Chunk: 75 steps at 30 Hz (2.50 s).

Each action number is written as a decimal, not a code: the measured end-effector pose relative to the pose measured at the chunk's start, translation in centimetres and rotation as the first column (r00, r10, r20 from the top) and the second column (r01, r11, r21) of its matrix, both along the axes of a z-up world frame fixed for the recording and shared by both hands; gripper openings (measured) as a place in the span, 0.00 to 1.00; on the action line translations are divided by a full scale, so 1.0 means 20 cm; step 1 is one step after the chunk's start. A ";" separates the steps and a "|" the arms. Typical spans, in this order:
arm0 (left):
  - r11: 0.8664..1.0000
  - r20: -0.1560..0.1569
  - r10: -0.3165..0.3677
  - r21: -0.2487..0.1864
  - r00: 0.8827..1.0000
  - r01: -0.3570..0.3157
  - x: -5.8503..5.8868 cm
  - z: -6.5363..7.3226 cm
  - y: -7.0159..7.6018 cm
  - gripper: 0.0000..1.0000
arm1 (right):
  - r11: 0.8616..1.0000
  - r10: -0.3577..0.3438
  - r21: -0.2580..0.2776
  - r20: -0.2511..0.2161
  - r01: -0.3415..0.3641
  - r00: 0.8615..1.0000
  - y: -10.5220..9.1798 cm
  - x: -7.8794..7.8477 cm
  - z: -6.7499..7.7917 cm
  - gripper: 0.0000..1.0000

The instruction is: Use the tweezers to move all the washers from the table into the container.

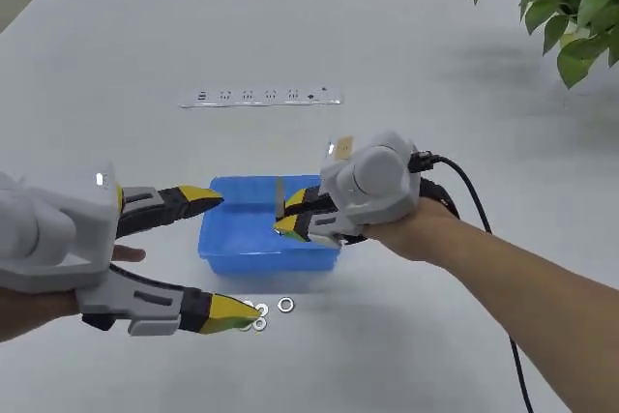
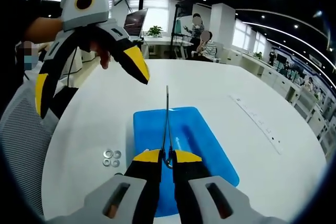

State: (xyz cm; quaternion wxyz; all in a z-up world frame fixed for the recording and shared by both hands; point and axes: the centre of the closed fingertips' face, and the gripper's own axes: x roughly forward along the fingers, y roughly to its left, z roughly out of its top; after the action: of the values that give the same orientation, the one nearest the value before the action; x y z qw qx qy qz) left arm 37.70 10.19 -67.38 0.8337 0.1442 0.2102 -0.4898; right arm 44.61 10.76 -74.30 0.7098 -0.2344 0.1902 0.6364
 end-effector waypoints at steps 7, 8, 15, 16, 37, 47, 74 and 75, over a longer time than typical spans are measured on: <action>0.999 0.042 -0.038 0.021 0.998 0.037 0.11 0.03 -0.01 0.61 | 1.000 0.008 -0.028 -0.013 -0.008 1.000 -0.02 0.00 -0.06 0.09; 0.999 0.046 -0.045 0.025 0.998 0.044 0.12 0.03 -0.01 0.57 | 1.000 0.004 -0.031 -0.015 -0.005 1.000 -0.02 0.01 -0.06 0.09; 0.994 0.052 -0.094 0.057 0.994 0.091 0.20 0.00 -0.06 0.40 | 0.999 0.004 -0.043 -0.022 -0.005 1.000 -0.03 0.01 -0.09 0.09; 0.993 0.052 -0.096 0.071 0.994 0.093 0.21 -0.01 -0.06 0.39 | 0.999 0.004 -0.045 -0.028 -0.005 1.000 -0.03 0.01 -0.09 0.09; 0.981 0.052 -0.162 0.114 0.985 0.155 0.35 -0.10 -0.13 0.18 | 0.998 0.021 -0.059 -0.035 -0.023 0.999 -0.03 0.01 -0.13 0.09; 0.972 0.054 -0.203 0.128 0.978 0.195 0.37 -0.11 -0.14 0.08 | 0.998 0.029 -0.058 -0.030 -0.030 0.999 -0.03 0.02 -0.13 0.10; 0.977 0.047 -0.185 0.112 0.982 0.179 0.36 -0.03 -0.12 0.06 | 0.999 -0.033 -0.018 -0.030 0.033 0.999 -0.08 0.03 0.00 0.22; 0.978 0.050 -0.183 0.113 0.982 0.176 0.36 -0.02 -0.12 0.06 | 0.999 -0.034 -0.019 -0.032 0.033 0.999 -0.09 0.03 0.00 0.24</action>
State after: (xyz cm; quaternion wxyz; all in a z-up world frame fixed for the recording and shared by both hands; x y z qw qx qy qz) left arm 44.90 7.80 -67.78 0.7830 0.2223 0.1974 -0.5464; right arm 45.14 9.03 -74.26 0.7151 -0.2277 0.2114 0.6262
